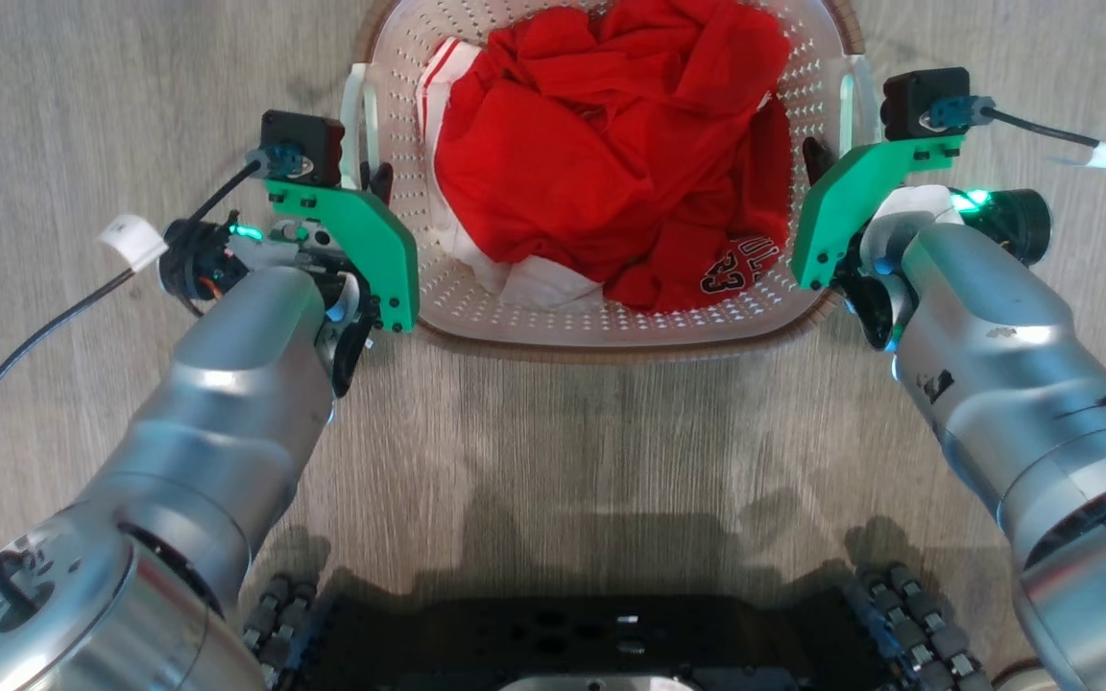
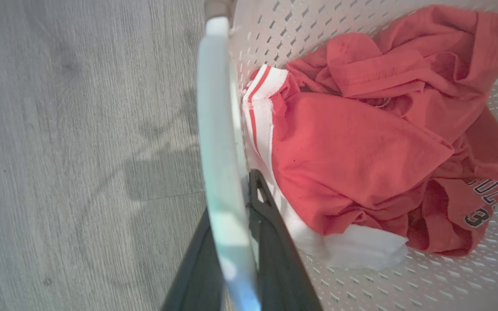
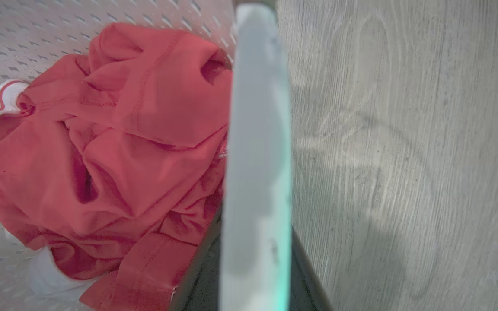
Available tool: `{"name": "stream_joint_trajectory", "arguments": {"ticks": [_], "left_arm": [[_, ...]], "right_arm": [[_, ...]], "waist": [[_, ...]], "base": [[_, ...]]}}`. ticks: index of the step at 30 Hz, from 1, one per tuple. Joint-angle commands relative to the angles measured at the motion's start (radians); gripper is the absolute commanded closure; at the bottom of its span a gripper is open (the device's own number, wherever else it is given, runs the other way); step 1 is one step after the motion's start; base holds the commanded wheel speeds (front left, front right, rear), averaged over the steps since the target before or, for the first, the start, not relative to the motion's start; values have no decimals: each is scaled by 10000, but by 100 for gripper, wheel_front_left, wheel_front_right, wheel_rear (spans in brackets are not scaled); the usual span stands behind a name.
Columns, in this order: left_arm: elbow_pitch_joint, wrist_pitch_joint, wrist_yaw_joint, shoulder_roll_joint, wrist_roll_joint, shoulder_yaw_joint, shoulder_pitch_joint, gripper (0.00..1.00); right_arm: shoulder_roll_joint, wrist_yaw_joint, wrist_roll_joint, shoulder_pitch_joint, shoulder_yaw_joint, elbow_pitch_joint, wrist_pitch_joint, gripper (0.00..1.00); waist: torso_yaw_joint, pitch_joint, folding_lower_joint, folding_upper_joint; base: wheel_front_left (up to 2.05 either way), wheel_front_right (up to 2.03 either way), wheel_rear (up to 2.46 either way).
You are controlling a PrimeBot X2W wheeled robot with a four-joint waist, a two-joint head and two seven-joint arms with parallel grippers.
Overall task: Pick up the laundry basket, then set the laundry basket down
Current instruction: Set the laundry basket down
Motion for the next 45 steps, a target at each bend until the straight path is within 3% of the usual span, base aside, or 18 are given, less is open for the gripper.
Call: {"name": "stream_joint_trajectory", "arguments": {"ticks": [1,15,31,32,33,34,35,36,37,38,39,45], "left_arm": [[56,-154,88,302,186,-20,-285,100],[26,-265,90,285,170,-215,-491,100],[-160,-46,91,284,-5,-533,-577,100],[-159,-18,99,284,-37,-536,-567,100],[-158,-3,115,284,-70,-534,-561,100],[-155,-2,138,283,-98,-534,-557,100],[-152,11,171,283,-143,-518,-540,100],[-148,32,209,283,-196,-498,-518,68],[-145,41,248,283,-239,-485,-499,50],[-142,63,285,283,-299,-459,-471,14],[-141,83,318,283,-369,-423,-441,0],[-156,105,425,283,-554,-399,-318,0]], "right_arm": [[40,27,-298,369,136,-16,-31,100],[158,27,-1969,454,-1575,-16,6,100],[163,27,-1861,441,-1512,-16,115,99],[163,27,-1838,439,-1491,-16,113,93],[163,27,-1818,437,-1477,-16,105,81],[163,27,-1803,437,-1470,-16,89,66],[163,27,-1793,442,-1462,-16,75,45],[163,27,-1785,450,-1455,-16,68,8],[163,27,-1779,456,-1447,-16,59,0],[163,27,-1776,461,-1444,-16,33,0],[163,27,-1773,467,-1441,-15,18,0],[163,27,-1770,432,-1403,-15,-115,0]], "waist": [[20,93,0,1],[18,656,0,1],[76,812,0,1],[73,810,0,1],[70,805,0,1],[65,797,0,1],[61,782,0,1],[59,759,0,1],[54,733,0,1],[49,701,0,1],[46,663,0,1],[31,440,0,1]], "base": [[0,0,0],[0,0,0],[0,0,0],[0,0,0],[0,0,0],[0,0,0],[0,0,0],[0,0,0],[0,0,0],[0,0,0],[0,0,0],[0,0,0]]}}
